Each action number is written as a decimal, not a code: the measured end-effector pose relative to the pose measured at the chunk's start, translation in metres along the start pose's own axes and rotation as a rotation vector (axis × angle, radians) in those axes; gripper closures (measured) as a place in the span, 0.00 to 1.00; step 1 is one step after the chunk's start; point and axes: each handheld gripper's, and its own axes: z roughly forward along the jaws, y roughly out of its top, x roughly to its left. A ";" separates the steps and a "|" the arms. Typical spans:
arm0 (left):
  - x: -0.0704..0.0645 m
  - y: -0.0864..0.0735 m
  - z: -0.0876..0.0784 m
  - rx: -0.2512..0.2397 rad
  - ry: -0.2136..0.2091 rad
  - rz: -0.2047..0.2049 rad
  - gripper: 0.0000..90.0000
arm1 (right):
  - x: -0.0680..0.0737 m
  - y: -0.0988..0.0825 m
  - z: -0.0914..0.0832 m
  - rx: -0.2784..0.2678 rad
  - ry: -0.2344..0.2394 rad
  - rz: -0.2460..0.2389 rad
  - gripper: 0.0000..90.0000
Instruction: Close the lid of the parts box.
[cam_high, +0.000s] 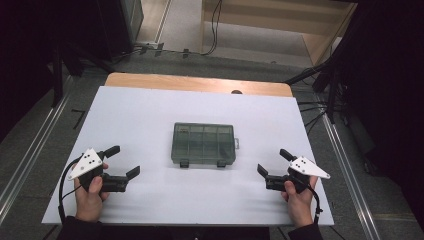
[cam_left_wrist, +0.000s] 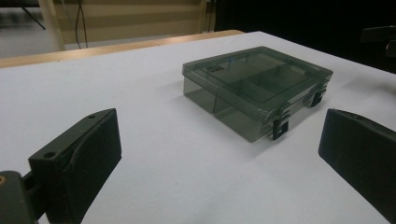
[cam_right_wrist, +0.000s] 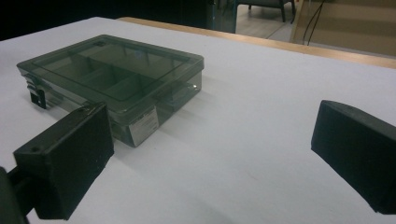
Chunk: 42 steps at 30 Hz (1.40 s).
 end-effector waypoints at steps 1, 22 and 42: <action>0.001 0.000 -0.001 0.001 0.001 0.002 0.00 | -0.001 0.000 -0.001 -0.003 -0.002 0.000 0.00; 0.015 -0.011 -0.029 -0.003 0.059 -0.009 0.00 | -0.017 -0.011 -0.021 -0.005 -0.050 0.021 0.00; 0.028 -0.021 -0.050 0.000 0.107 -0.021 0.00 | -0.041 -0.025 -0.051 -0.019 -0.115 0.073 0.00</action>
